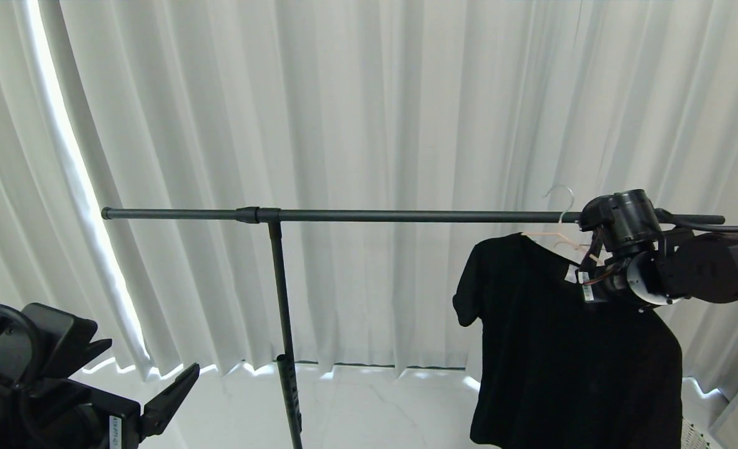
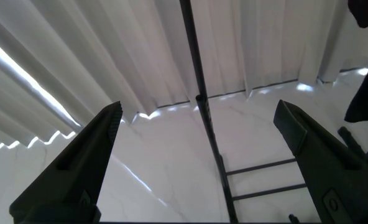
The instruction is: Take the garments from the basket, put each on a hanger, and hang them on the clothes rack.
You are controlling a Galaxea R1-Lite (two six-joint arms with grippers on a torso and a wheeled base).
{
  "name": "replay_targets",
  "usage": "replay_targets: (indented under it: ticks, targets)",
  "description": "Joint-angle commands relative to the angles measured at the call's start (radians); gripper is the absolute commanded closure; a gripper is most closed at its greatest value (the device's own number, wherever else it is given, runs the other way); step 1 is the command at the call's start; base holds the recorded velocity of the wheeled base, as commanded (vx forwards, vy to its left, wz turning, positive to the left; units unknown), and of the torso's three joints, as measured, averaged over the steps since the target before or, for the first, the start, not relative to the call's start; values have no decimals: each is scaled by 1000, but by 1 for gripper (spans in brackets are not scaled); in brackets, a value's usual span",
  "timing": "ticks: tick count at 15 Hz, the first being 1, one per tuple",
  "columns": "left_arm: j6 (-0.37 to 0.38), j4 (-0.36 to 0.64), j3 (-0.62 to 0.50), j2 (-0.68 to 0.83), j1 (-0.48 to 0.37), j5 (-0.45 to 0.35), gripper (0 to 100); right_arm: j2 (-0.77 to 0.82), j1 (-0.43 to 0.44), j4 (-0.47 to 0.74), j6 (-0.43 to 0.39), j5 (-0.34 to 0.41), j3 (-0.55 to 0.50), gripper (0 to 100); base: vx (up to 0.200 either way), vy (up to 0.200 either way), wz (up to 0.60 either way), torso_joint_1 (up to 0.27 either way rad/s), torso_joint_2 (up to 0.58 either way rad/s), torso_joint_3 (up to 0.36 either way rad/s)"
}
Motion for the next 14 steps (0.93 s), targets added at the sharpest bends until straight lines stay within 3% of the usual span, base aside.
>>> replay_targets:
  ticks: [1,8,14]
  targets:
    - [0,-2,2,0,0,1,0,58,-1,-23,-1,7,-2,100,0,0,0,0,0,0]
    - [0,0,0,0,0,1,0,180,-12,-28,-22,4,-130,100,0,0,0,0,0,0]
    - [1,0,0,-1,2,1,0,232,-11,-32,-28,1,-137,100,0,0,0,0,0,0]
